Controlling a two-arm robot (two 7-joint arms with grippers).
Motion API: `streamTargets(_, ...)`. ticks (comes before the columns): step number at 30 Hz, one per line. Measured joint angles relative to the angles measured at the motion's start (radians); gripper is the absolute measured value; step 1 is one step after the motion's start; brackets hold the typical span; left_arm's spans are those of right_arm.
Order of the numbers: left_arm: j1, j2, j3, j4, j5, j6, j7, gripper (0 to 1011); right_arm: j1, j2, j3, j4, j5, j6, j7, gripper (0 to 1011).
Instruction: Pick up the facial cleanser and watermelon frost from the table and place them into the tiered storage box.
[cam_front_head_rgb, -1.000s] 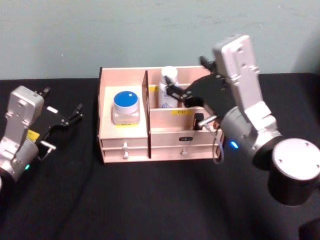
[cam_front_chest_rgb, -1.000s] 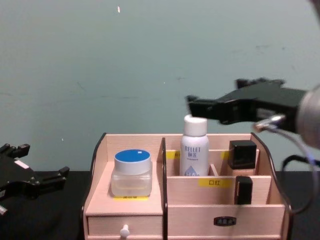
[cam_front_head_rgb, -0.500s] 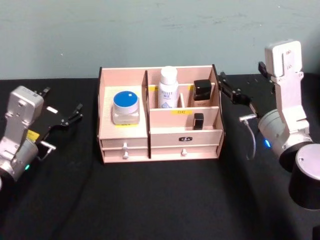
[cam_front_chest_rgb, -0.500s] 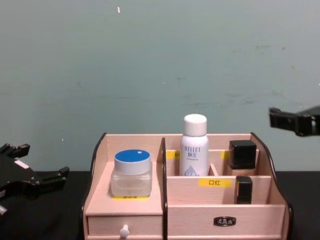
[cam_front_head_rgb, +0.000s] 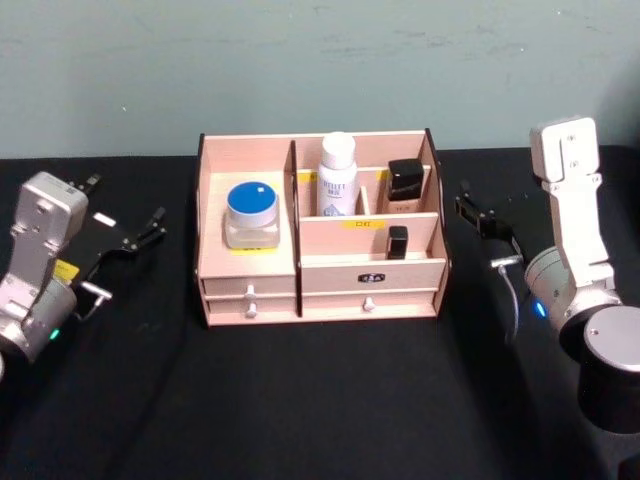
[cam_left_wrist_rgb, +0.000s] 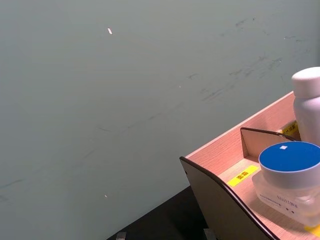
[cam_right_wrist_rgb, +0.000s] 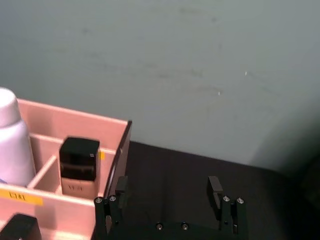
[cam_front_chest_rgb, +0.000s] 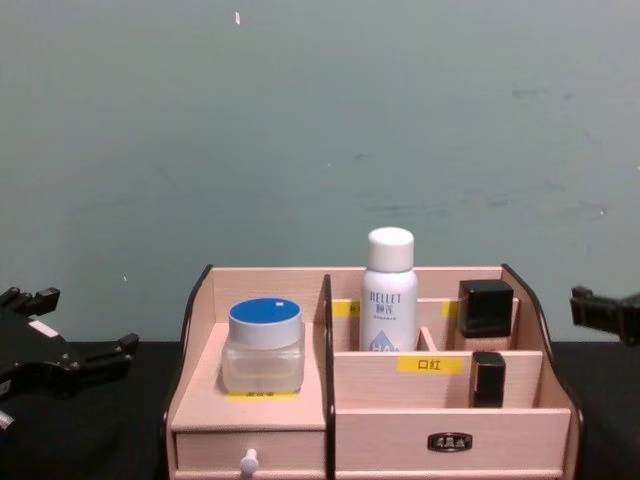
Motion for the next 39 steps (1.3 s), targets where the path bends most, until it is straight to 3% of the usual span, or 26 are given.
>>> streamTargets(39,0.000,0.000,0.000,0.000,0.000,0.000,0.000,1001,0.000,0.001,-0.001,-0.006,0.002,0.001,0.000,1002)
